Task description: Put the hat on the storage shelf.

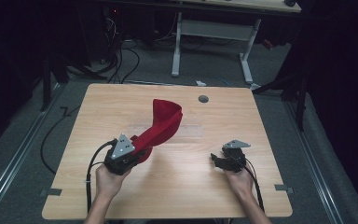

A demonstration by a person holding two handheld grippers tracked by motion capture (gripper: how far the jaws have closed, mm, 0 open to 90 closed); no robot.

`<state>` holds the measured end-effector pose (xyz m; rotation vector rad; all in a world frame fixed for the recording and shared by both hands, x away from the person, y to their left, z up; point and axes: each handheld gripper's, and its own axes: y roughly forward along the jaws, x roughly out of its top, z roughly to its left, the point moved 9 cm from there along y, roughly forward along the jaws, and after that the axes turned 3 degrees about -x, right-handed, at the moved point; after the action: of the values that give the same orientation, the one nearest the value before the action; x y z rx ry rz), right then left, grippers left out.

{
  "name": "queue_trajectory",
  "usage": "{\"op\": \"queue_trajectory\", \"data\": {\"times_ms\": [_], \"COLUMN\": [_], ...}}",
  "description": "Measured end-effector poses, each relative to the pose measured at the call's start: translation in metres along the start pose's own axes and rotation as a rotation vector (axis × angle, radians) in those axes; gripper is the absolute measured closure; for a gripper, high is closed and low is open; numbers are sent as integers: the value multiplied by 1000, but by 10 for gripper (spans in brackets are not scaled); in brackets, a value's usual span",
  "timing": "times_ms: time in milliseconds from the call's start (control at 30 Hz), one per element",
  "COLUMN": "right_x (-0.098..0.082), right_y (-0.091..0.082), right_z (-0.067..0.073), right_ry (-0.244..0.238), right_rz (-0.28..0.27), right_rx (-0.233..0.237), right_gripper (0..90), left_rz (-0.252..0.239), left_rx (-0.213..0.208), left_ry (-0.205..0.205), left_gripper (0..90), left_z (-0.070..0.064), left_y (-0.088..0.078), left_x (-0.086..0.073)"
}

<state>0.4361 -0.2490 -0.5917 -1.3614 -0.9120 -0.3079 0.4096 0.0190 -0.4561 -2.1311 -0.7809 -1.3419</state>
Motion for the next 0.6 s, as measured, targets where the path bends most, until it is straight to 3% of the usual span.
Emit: {"op": "queue_trajectory", "data": {"times_ms": [167, 433, 600], "right_x": [-1, -2, -2], "right_y": [0, 0, 0], "right_z": [0, 1, 1], "right_ry": [3, 6, 4], "right_rz": [-24, -23, -23], "right_rx": [-2, -3, -3], "right_gripper": [393, 377, 375], "left_rz": [-35, -75, -109], "left_rx": [-1, 50, 45], "left_ry": [-34, -60, -121], "left_gripper": [854, 853, 853], "left_z": [6, 19, 25], "left_y": [2, 6, 10], "left_x": [10, 22, 30]}}
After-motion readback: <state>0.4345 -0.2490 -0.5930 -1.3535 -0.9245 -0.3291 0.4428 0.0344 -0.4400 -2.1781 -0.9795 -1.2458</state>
